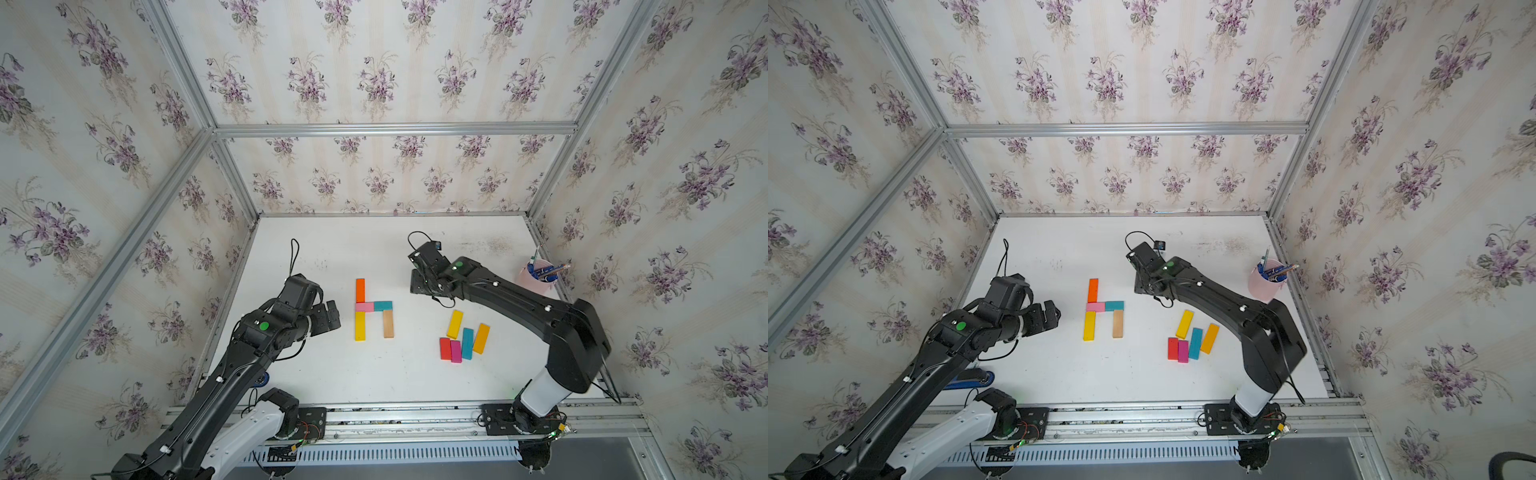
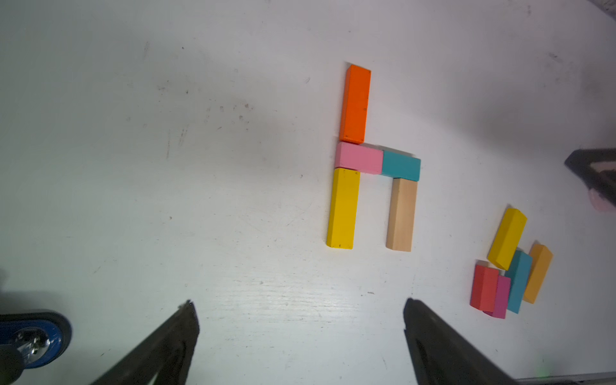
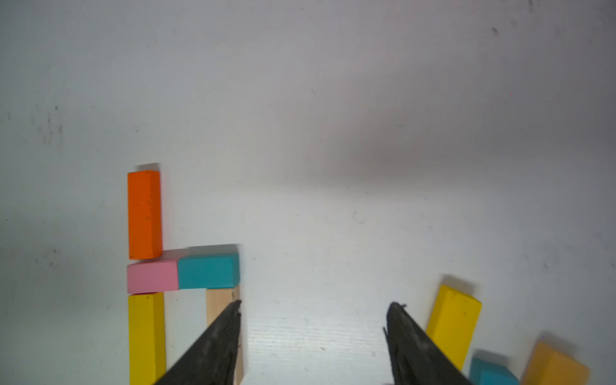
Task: Assemble the letter h with building blocks
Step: Assemble the building block at the center of the board, then move the building block to the center of the board.
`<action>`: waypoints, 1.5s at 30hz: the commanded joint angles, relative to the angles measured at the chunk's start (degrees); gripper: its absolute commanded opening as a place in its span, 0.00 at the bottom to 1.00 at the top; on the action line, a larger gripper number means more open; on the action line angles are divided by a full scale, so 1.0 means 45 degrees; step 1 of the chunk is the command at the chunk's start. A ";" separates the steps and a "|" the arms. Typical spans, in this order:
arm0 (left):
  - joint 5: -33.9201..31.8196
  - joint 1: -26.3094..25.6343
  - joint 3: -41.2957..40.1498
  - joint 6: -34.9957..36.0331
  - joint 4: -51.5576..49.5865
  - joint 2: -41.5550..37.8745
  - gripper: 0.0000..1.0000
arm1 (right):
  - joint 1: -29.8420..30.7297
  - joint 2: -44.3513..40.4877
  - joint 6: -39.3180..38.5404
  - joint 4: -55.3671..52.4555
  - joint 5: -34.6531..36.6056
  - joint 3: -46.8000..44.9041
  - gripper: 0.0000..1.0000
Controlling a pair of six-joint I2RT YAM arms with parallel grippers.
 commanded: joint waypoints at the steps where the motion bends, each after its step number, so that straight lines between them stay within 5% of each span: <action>1: 0.0683 0.0010 0.0093 0.0370 0.0816 -0.0140 0.97 | -0.0309 -0.1281 0.1194 -0.0531 0.0582 -0.2011 0.69; 8: 0.1395 0.0010 0.0085 0.0191 0.1104 0.0277 0.84 | -0.1980 -0.2441 0.1242 0.1504 -0.1687 -0.5402 0.68; 16: 0.1166 0.0011 -0.0267 0.0164 0.0875 0.0187 0.83 | -0.2153 -0.0557 0.0929 0.2829 -0.2776 -0.5465 0.64; 21: 0.1046 0.0010 -0.0301 0.0155 0.0986 0.0452 0.82 | -0.2164 0.0052 0.0774 0.3071 -0.2648 -0.5468 0.50; 23: 0.0985 0.0020 -0.0295 0.0157 0.0994 0.0586 0.81 | -0.2153 0.0256 0.0435 0.3170 -0.2600 -0.5233 0.40; 28: 0.1085 0.0011 -0.0375 0.0086 0.1185 0.0679 0.76 | -0.2159 0.1555 -0.0539 0.2827 -0.2134 -0.3487 0.33; 39: 0.1155 0.0011 -0.0519 0.0082 0.1131 0.0385 0.74 | -0.2162 0.4192 -0.1988 0.2457 -0.1688 -0.0054 0.32; 45: 0.1082 0.0010 -0.0620 0.0094 0.1141 0.0365 0.74 | -0.2152 0.4711 -0.2516 0.2452 -0.1663 0.0195 0.32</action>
